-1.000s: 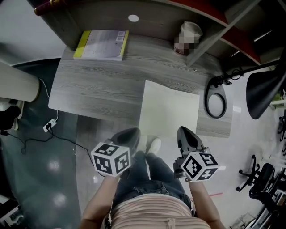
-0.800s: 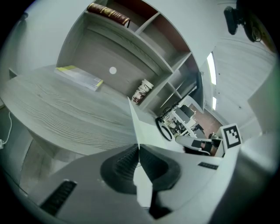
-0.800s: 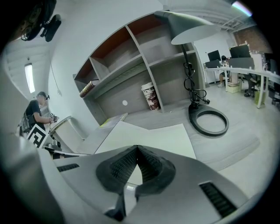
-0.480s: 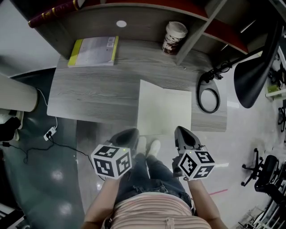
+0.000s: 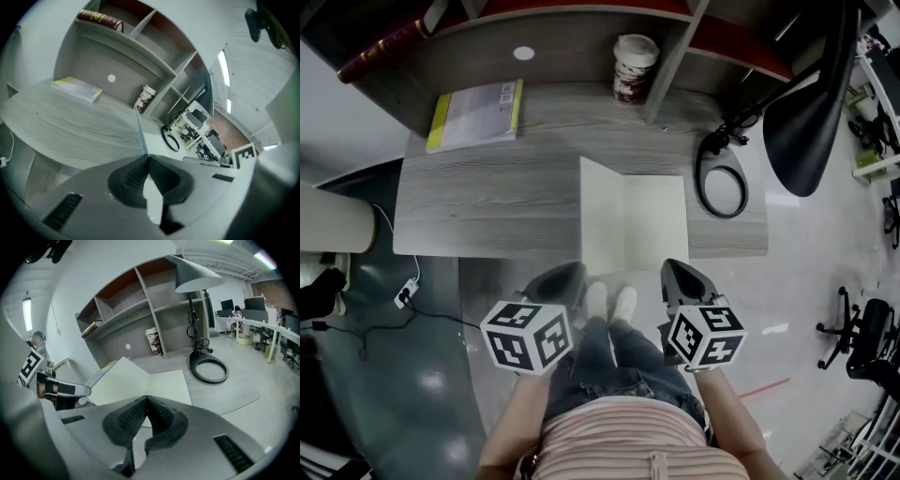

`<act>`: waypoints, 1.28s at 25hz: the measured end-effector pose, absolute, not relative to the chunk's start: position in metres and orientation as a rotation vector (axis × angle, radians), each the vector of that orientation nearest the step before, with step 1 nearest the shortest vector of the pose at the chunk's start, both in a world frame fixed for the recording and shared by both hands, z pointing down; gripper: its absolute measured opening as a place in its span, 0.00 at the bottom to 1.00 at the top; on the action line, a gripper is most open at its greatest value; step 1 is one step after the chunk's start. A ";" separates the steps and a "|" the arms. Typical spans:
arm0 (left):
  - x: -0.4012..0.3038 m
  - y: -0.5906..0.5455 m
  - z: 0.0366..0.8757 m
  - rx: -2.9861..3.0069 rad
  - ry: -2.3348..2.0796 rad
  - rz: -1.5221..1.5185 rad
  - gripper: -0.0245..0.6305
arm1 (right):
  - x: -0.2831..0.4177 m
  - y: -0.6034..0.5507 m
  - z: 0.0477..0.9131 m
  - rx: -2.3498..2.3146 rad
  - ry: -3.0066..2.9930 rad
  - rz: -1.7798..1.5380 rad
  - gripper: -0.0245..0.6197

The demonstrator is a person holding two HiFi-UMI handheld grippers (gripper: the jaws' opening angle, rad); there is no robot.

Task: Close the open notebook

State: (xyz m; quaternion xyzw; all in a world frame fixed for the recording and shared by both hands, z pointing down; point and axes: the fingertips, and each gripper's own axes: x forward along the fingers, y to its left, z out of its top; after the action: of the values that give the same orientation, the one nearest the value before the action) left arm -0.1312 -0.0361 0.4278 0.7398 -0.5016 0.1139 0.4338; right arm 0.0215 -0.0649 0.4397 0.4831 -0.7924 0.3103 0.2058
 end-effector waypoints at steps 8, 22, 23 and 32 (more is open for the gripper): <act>-0.105 -0.040 0.413 1.906 -1.229 0.318 0.06 | 0.041 -0.060 0.442 1.378 -2.187 0.884 0.05; -0.066 -0.044 0.401 2.005 -1.180 0.405 0.06 | 0.076 -0.048 0.443 1.464 -2.152 0.923 0.05; -0.063 -0.045 0.400 2.012 -1.175 0.412 0.06 | 0.078 -0.048 0.443 1.472 -2.150 0.925 0.05; -0.029 -0.053 0.398 2.079 -1.103 0.457 0.06 | 0.103 -0.039 0.442 1.551 -2.115 0.954 0.05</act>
State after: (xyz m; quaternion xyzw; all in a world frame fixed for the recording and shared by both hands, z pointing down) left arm -0.0295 -0.0525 0.3985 0.8078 -0.4285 0.1776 0.3638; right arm 0.1028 -0.0390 0.4418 0.5474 -0.7461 0.3365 0.1746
